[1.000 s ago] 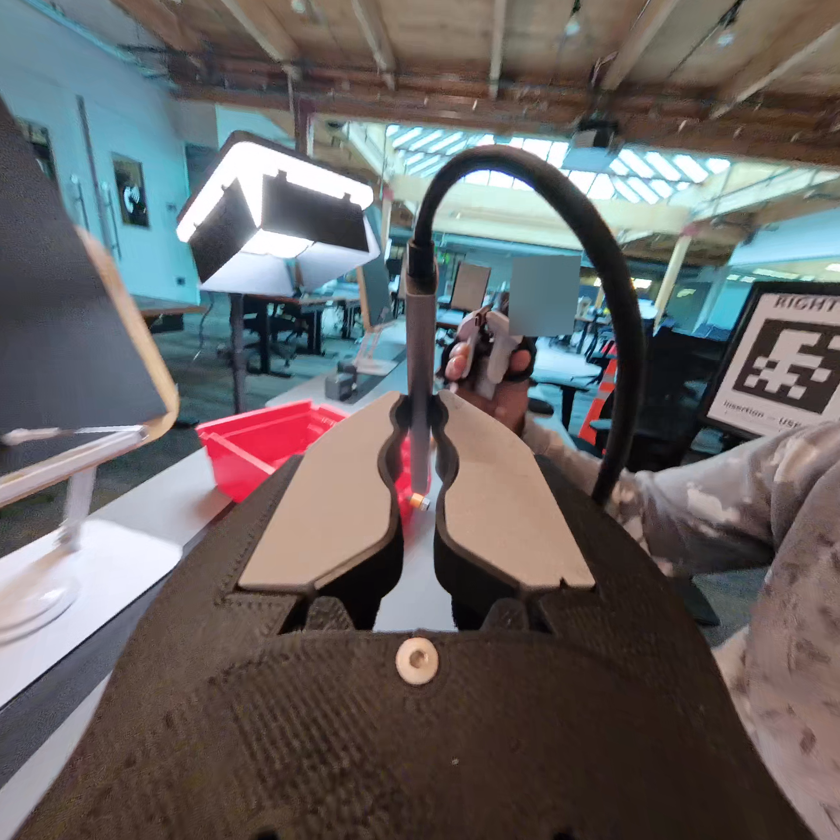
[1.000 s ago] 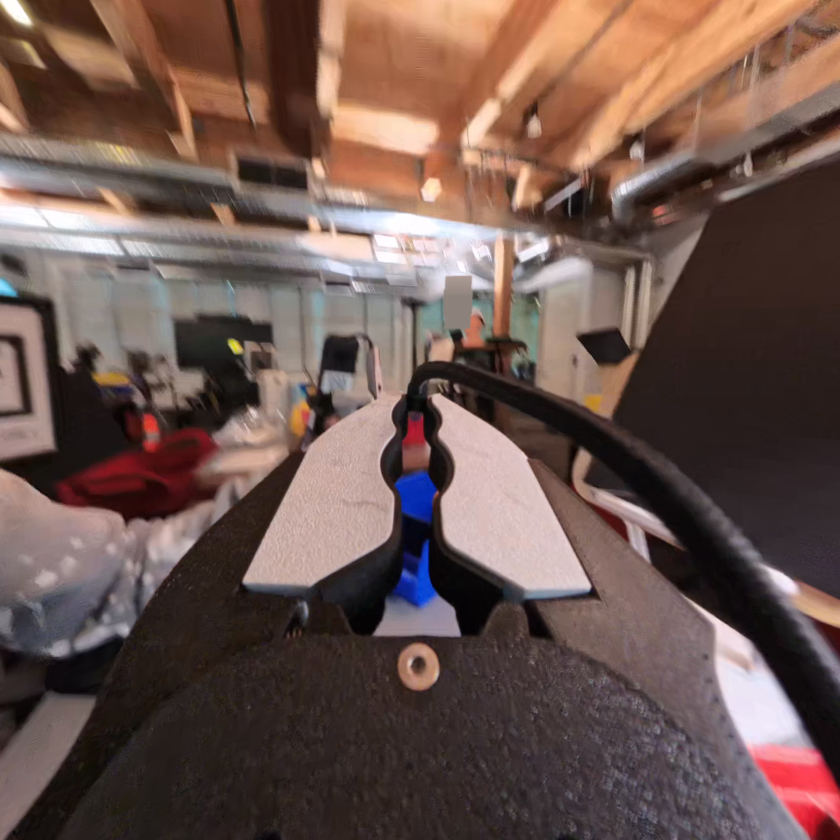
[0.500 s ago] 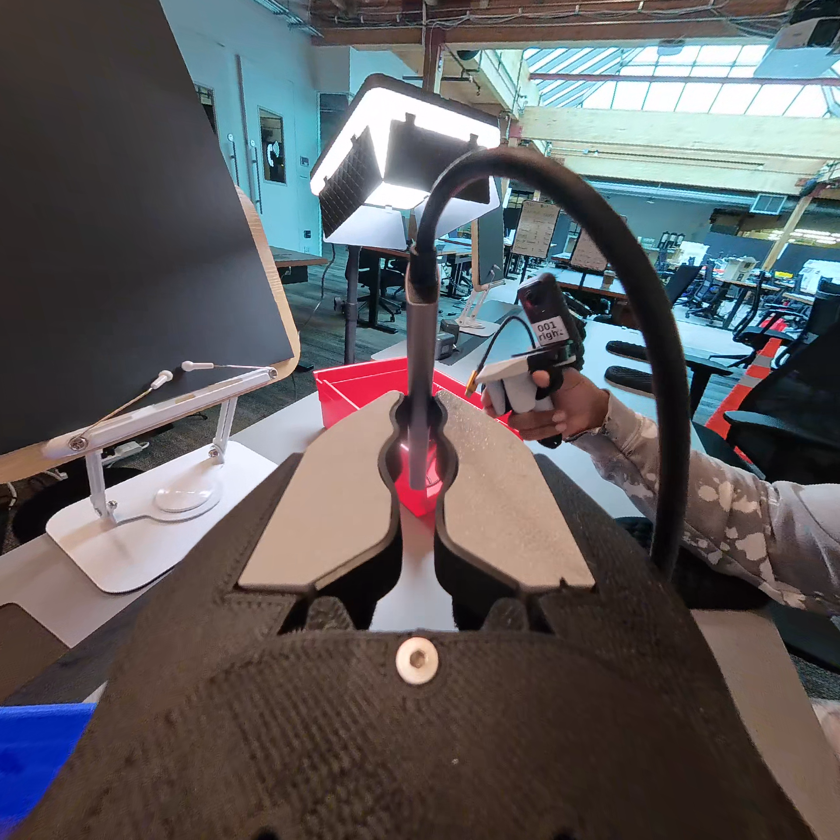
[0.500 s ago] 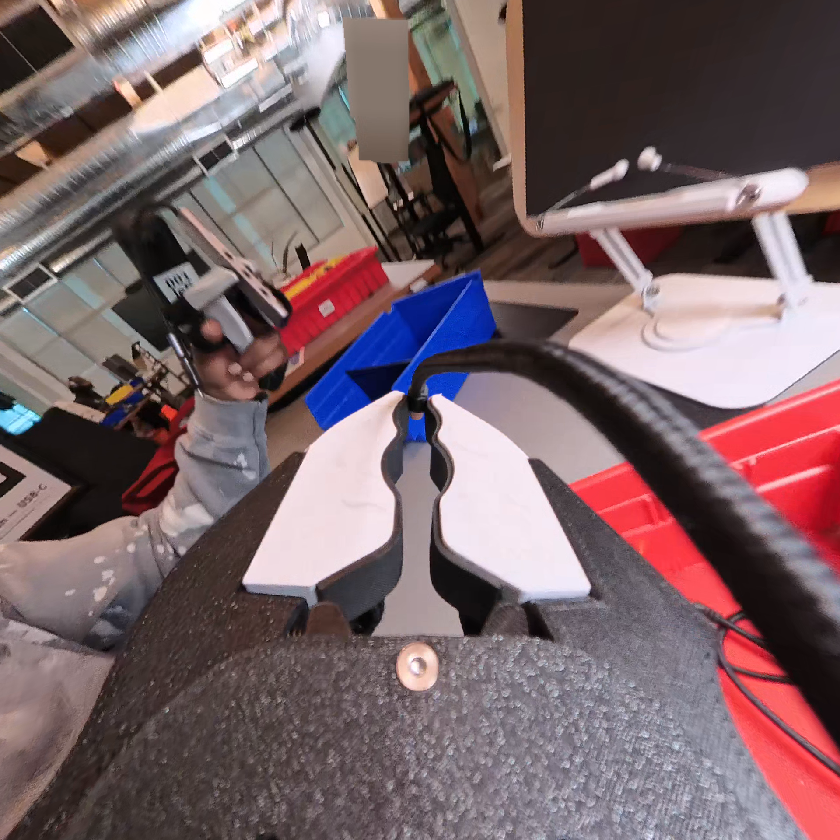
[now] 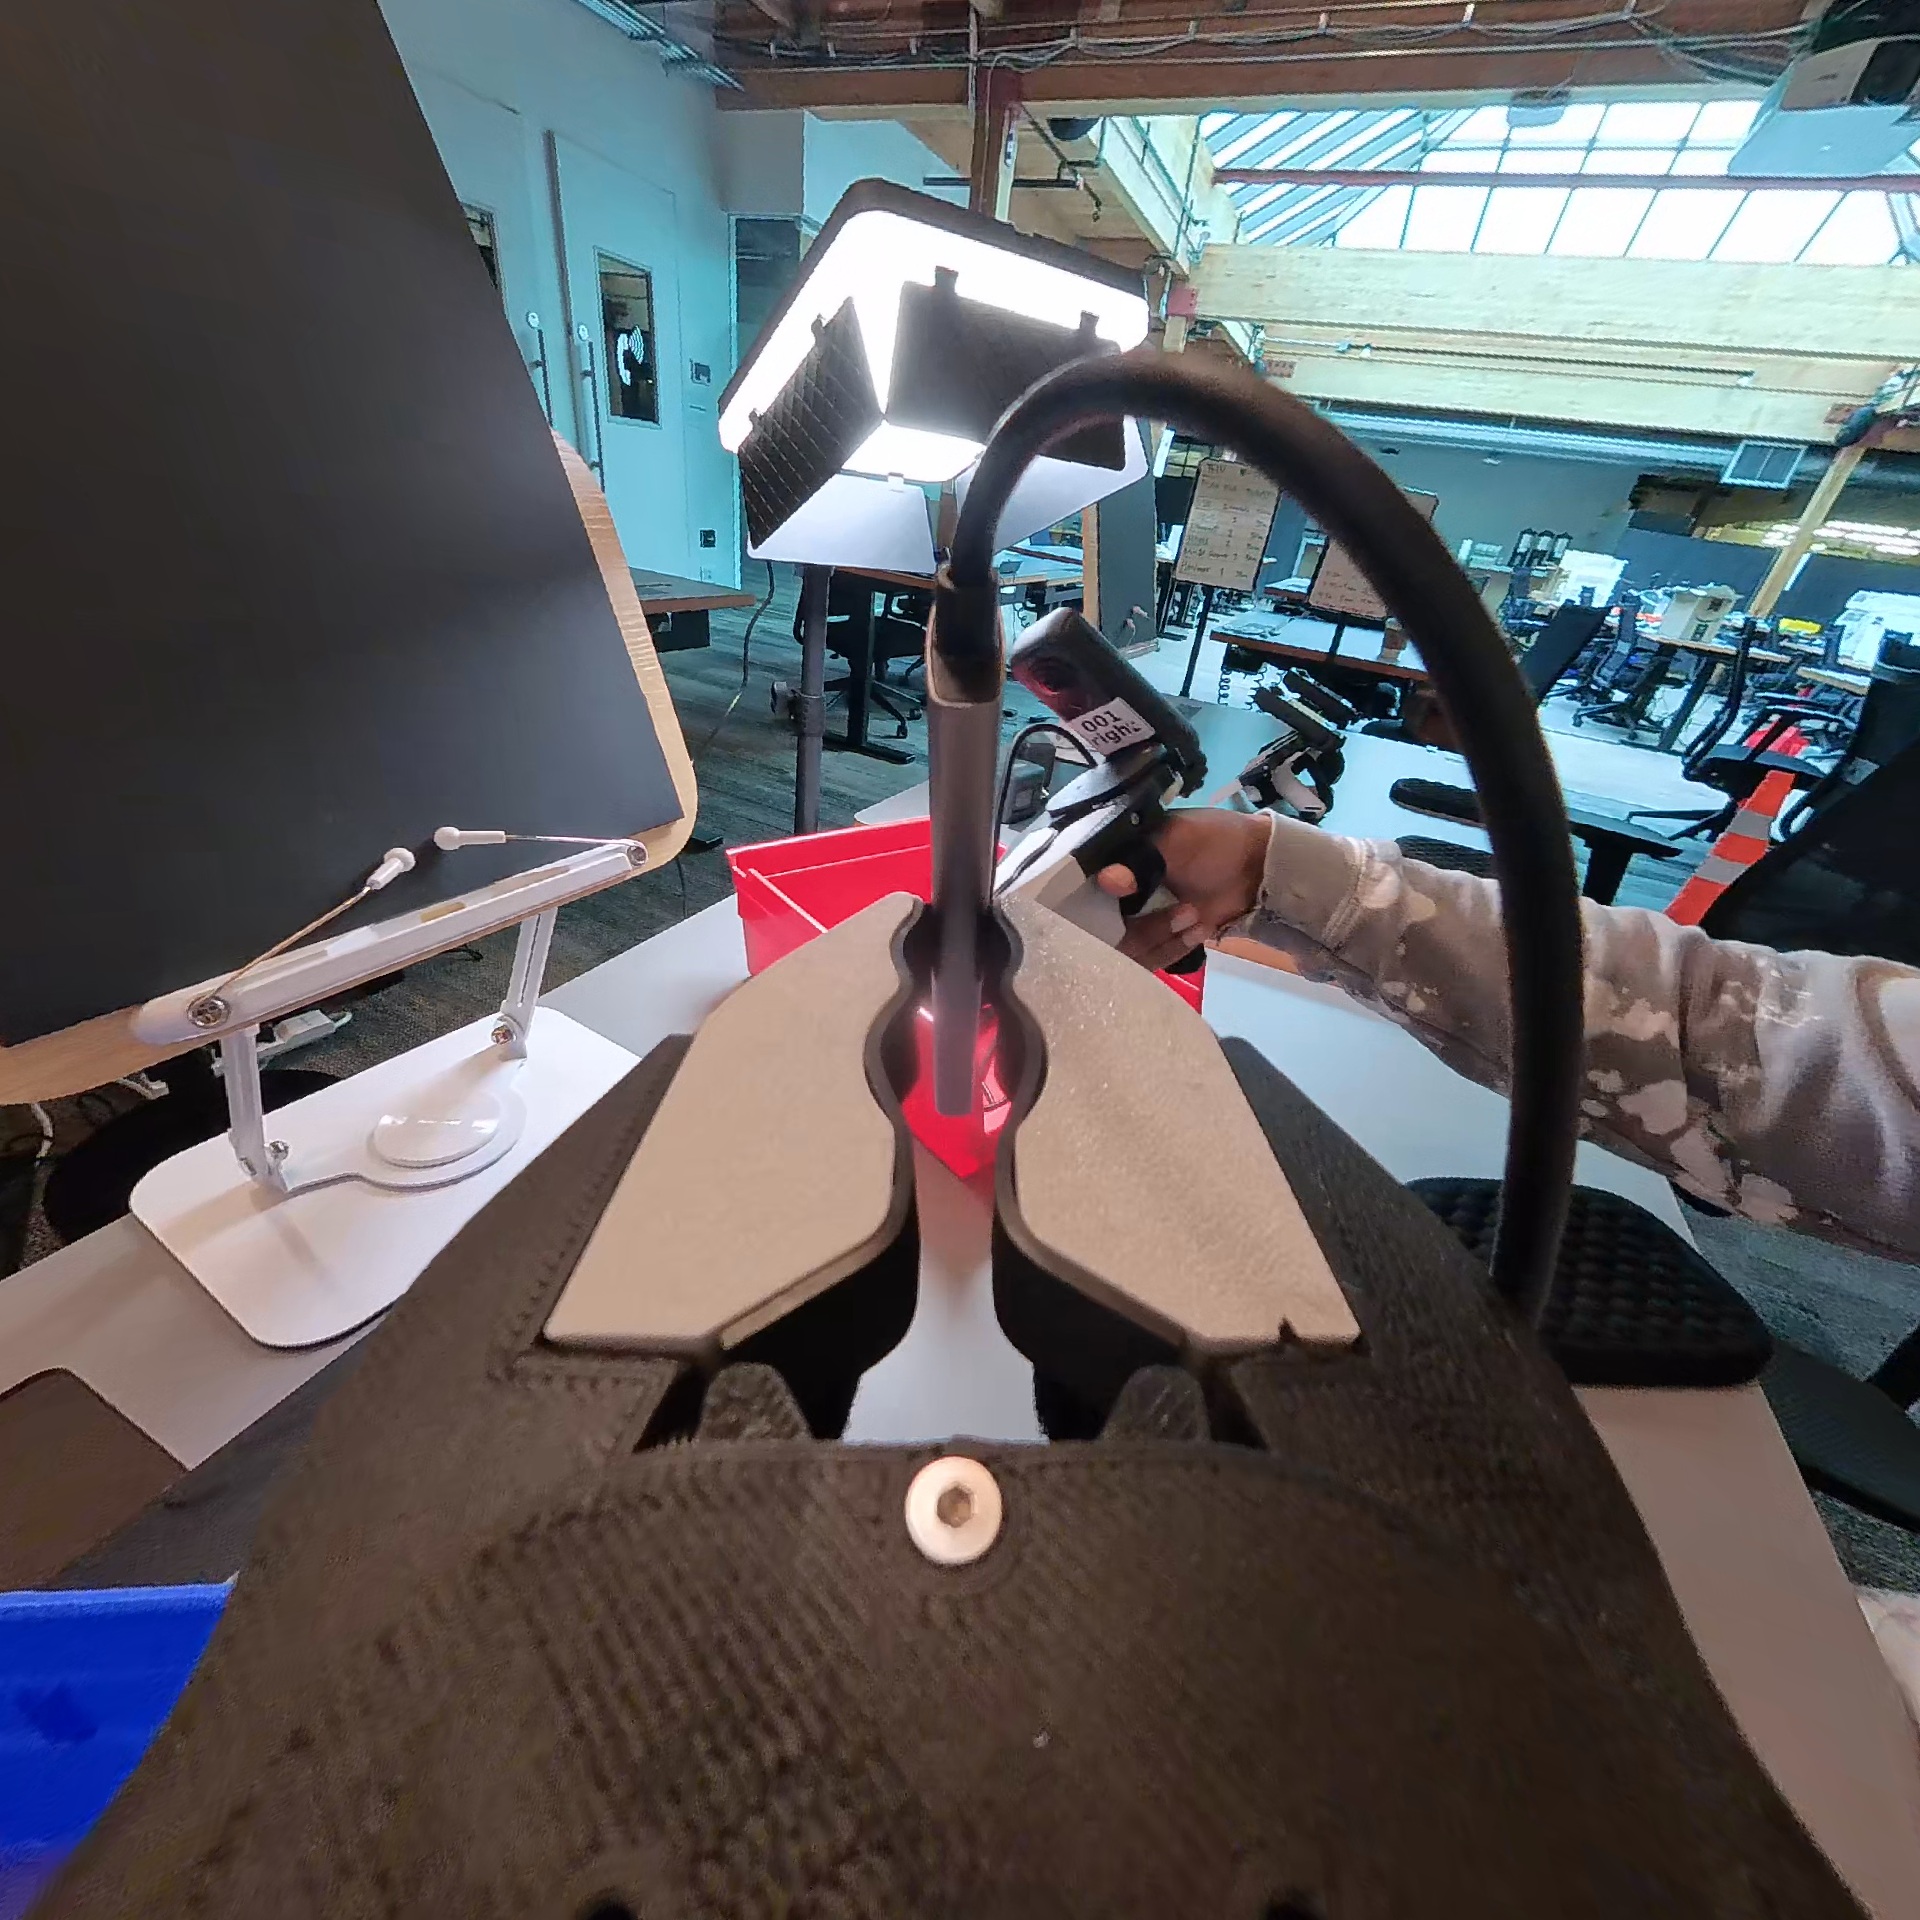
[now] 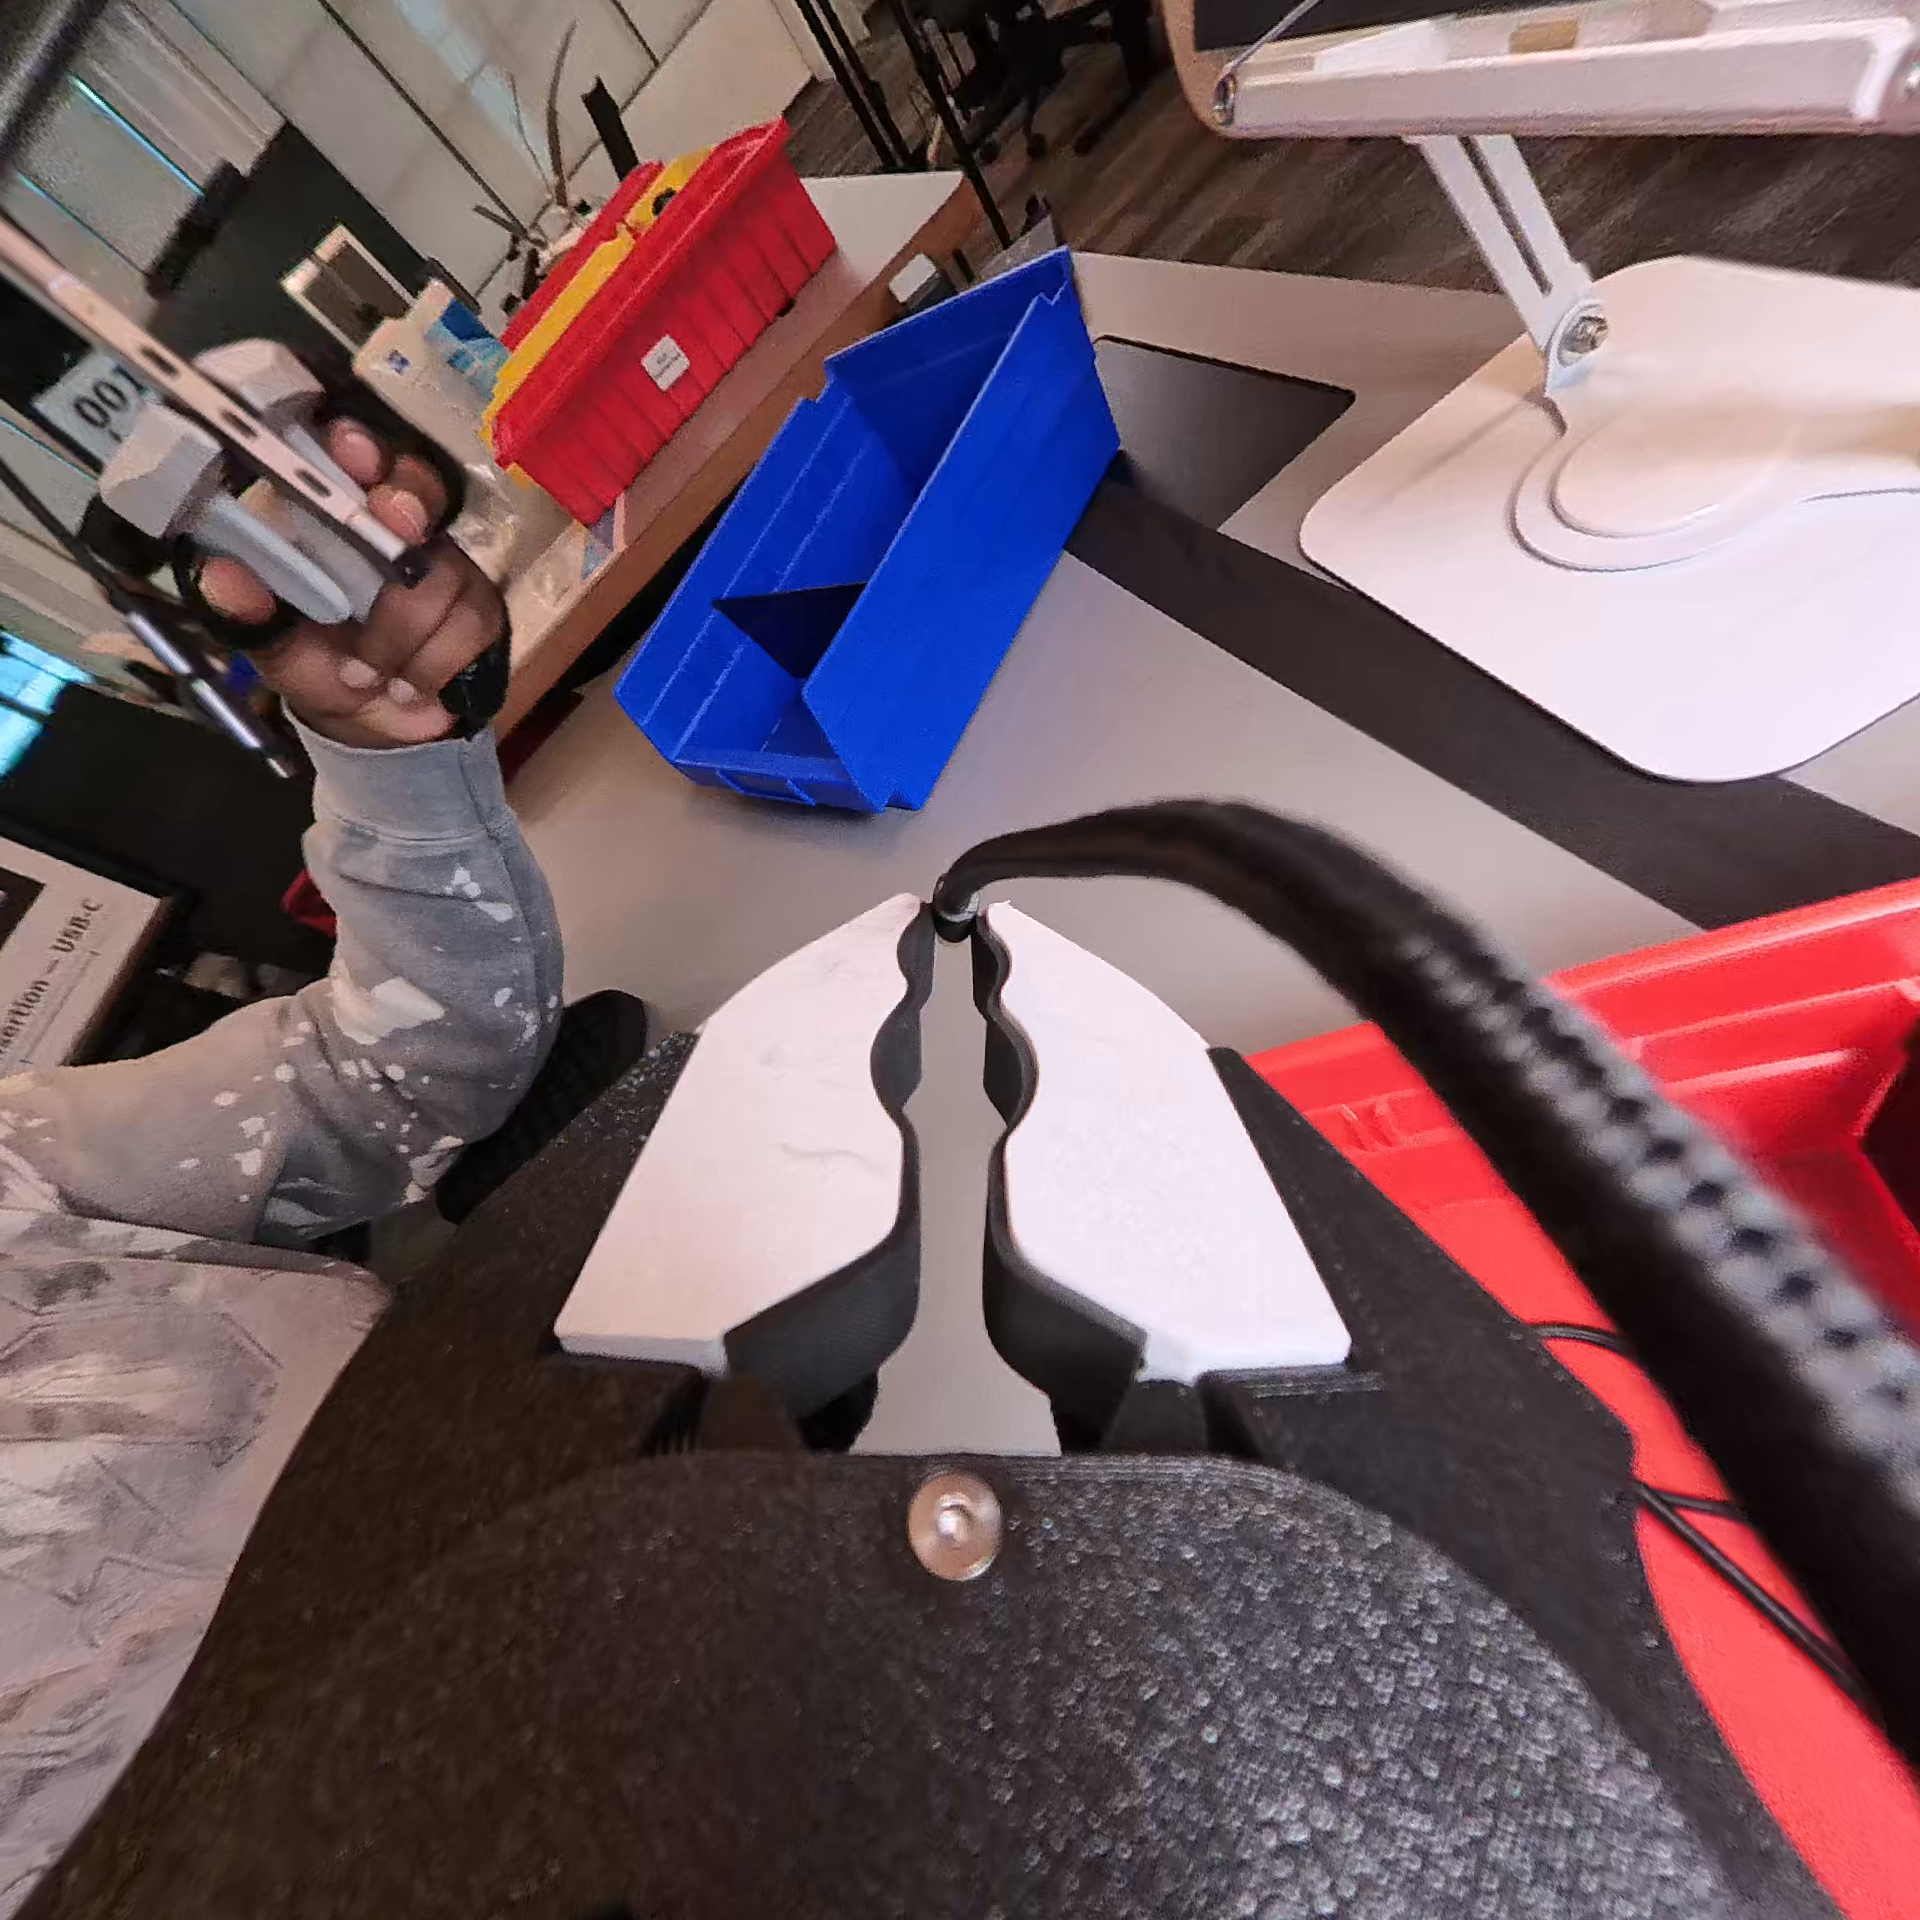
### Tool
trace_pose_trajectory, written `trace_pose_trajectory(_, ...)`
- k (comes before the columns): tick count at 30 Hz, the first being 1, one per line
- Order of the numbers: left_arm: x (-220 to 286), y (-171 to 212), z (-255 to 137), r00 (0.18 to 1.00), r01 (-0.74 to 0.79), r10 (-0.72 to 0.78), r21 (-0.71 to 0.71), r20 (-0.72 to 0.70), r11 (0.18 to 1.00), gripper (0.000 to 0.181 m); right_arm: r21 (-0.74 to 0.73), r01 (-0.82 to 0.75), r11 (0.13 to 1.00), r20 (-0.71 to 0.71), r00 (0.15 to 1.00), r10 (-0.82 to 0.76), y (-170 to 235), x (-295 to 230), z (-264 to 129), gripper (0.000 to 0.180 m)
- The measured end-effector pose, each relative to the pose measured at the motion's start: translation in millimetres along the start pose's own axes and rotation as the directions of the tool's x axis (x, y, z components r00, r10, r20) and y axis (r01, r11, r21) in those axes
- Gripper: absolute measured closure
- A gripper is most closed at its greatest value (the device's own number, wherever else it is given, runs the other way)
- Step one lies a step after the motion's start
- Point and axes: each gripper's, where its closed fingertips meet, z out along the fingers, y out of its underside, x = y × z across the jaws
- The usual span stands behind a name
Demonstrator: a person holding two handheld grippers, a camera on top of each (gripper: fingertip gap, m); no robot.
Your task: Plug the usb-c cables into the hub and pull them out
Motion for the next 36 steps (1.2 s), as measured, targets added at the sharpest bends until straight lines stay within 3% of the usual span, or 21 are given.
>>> trace_pose_trajectory(12,-1,7,4,1.0,-0.014,0.014,-0.026,-0.002,1.0,0.171,0.201,-0.158,0.967,0.129,0.983,0.134,3,11,13,0.171)
trace_pose_trajectory(17,-2,8,4,1.0,-0.027,0.027,-0.033,0.004,0.999,0.171,0.157,-0.193,0.969,-0.018,0.98,0.198,32,31,4,0.171)
trace_pose_trajectory(19,-3,9,5,1.0,-0.016,0.016,-0.031,-0.001,0.999,0.171,0.15,-0.191,0.97,-0.089,0.975,0.206,40,37,-6,0.18)
trace_pose_trajectory(27,2,13,11,1.0,-0.023,0.023,-0.05,-0.012,0.998,0.171,0.026,-0.045,0.999,-0.39,0.919,0.052,52,53,-55,0.18)
trace_pose_trajectory(36,5,20,14,0.999,-0.025,0.023,-0.083,-0.024,0.996,0.171,-0.061,0.139,0.988,-0.492,0.858,-0.151,50,43,-57,0.172)
